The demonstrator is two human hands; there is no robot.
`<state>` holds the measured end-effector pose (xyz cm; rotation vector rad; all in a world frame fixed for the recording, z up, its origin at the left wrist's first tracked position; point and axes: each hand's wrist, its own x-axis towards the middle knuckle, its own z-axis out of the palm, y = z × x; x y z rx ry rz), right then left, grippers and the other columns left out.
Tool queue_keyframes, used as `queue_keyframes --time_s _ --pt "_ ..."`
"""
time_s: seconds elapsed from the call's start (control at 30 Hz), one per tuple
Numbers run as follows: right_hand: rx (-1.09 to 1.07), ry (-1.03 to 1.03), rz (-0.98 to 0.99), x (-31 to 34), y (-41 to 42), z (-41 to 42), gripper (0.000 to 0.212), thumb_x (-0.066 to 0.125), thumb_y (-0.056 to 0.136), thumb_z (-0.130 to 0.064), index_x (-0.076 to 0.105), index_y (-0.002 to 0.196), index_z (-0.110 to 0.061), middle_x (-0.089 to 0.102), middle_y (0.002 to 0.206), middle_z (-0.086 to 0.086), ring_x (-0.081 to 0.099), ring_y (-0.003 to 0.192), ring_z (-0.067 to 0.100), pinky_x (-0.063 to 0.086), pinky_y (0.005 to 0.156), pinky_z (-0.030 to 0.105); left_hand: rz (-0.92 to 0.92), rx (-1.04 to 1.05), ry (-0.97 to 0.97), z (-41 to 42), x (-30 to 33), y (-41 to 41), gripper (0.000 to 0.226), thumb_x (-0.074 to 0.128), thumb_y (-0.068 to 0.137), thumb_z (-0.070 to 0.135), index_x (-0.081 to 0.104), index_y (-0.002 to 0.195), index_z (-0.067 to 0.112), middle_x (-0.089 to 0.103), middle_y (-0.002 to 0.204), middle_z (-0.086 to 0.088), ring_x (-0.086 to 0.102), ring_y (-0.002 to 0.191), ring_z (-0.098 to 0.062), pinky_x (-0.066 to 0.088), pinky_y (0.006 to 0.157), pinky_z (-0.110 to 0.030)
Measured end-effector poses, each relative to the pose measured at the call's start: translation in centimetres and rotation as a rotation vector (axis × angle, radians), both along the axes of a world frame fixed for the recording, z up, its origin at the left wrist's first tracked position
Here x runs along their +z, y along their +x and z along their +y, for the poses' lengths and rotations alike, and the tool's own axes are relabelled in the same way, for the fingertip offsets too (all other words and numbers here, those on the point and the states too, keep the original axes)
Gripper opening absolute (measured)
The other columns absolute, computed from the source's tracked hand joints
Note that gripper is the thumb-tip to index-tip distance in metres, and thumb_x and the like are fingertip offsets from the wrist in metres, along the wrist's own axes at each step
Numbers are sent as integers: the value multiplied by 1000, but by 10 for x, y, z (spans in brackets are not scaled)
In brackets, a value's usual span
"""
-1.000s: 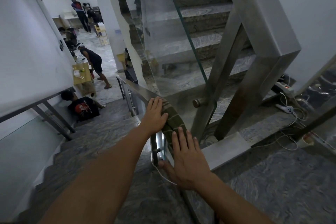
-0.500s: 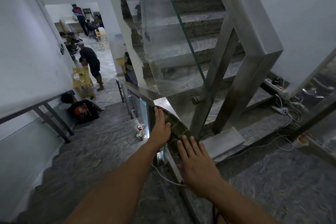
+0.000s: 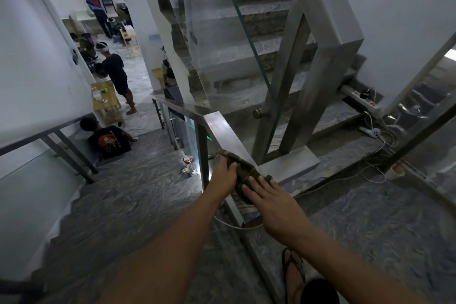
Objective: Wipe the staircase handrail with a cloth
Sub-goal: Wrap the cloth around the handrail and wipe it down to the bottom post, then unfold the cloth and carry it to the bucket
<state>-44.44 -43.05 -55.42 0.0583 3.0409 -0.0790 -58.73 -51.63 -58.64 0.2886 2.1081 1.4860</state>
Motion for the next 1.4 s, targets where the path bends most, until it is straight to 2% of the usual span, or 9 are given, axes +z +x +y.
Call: queue_keyframes --time_s 0.13,0.27,0.37,0.47,0.67,0.8,1.03,1.23,1.4 --pt "58 -41 -8 2 13 4 64 62 67 -10 55 131 -9 55 134 19 54 121 40 41 100 54 60 -39 -95 0 5 19 55 39 99 18 15 149 16 48 139 -19 49 125 -34 40 107 -43" --pt "16 -85 39 3 36 8 61 34 70 -9 61 124 -15 60 132 11 66 102 34 57 77 40 179 -98 -169 1 16 44 67 36 100 12 -5 152 19 11 159 -18 29 141 -36 27 115 -39" --pt "-16 -178 -31 -5 59 14 69 34 78 -3 38 144 -23 35 153 1 50 126 29 48 95 39 294 -164 -262 -3 16 59 62 36 98 6 7 152 16 0 161 -16 27 142 -35 24 116 -38" --pt "-75 -252 -67 -1 74 13 70 36 81 -1 32 146 -29 28 156 -6 43 133 22 42 96 29 342 -229 -362 -7 20 78 67 41 92 1 15 151 17 4 160 -19 34 137 -38 34 112 -46" --pt "-148 -261 -79 0 98 27 69 43 75 -1 47 136 -34 50 142 -8 52 123 16 40 92 24 355 -340 -534 -10 39 119 71 51 83 -2 21 147 6 22 152 -27 40 131 -40 39 106 -40" --pt "-189 -253 -57 10 107 38 66 46 72 5 59 127 -29 60 131 -5 56 116 17 40 89 22 361 -438 -618 -4 58 139 38 56 88 11 52 123 -3 55 127 -23 56 116 -35 47 94 -37" --pt "-436 -222 -69 31 140 74 40 53 83 -5 62 112 -32 62 108 -7 55 103 13 44 87 27 258 -495 -411 25 58 144 17 60 85 16 65 90 0 68 92 -15 64 80 -24 56 73 -34" --pt "-692 -336 97 51 176 124 40 60 76 3 61 84 -36 62 89 -4 58 90 18 43 75 30 377 -678 -364 65 60 129 10 67 80 14 71 87 9 69 86 -8 66 82 -19 59 78 -39" --pt "-845 -391 239 73 192 159 33 61 71 10 74 79 -19 61 82 -10 52 75 1 35 64 1 542 -724 -294 118 80 130 11 63 86 13 73 90 13 71 91 -7 67 80 -16 60 77 -37"
